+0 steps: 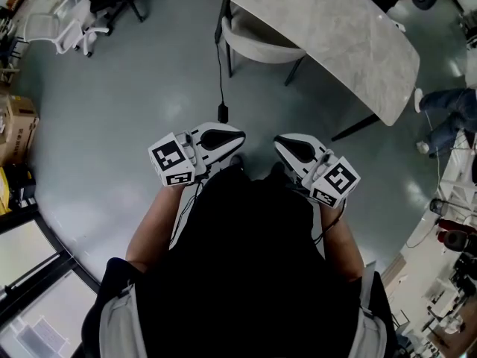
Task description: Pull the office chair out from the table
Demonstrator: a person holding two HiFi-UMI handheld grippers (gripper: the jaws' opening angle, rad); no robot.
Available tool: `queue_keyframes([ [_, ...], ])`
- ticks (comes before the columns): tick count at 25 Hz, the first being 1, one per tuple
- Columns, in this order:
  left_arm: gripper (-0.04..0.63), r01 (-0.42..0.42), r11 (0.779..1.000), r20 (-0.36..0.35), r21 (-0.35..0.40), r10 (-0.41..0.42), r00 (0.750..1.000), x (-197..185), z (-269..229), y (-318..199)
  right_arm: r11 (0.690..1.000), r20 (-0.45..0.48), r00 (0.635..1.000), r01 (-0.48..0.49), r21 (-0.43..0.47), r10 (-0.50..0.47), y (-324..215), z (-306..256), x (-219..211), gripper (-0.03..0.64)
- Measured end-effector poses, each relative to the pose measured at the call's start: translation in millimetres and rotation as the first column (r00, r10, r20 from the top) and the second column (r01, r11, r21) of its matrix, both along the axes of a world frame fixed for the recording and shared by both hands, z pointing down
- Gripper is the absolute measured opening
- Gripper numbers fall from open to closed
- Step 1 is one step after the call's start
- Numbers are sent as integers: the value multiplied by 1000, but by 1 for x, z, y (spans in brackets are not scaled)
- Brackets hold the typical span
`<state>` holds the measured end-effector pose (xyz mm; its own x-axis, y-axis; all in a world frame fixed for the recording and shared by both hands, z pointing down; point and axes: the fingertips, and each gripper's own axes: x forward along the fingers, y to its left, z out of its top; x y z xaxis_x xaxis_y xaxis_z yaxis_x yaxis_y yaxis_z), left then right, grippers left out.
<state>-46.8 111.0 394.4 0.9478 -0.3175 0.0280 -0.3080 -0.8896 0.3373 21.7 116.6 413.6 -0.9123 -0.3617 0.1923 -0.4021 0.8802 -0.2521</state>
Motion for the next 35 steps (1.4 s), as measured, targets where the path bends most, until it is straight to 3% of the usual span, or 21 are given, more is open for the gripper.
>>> queue_keyframes([
  [6,12,-30,999,-35,-23,29,999,-17,9,3,1000,-34,999,-18,0,18,10,-6,-21,24],
  [12,12,-59,998,-57,-23,57,997,-13,19,-10,998,-62,996,-63,-14,62,3,0,-11,23],
  [17,12,-37,999,-50,-34,35,998,-7,25,-36,996,-27,997,-77,-43,76,-19,4,2,23],
  [27,12,18,998,-8,-53,-18,1000,3,25,-119,999,38,999,-19,-32,20,-107,-2,5,24],
  [35,12,35,998,32,-47,-34,999,55,18,-211,1000,38,999,13,1,-13,-205,-2,54,23],
])
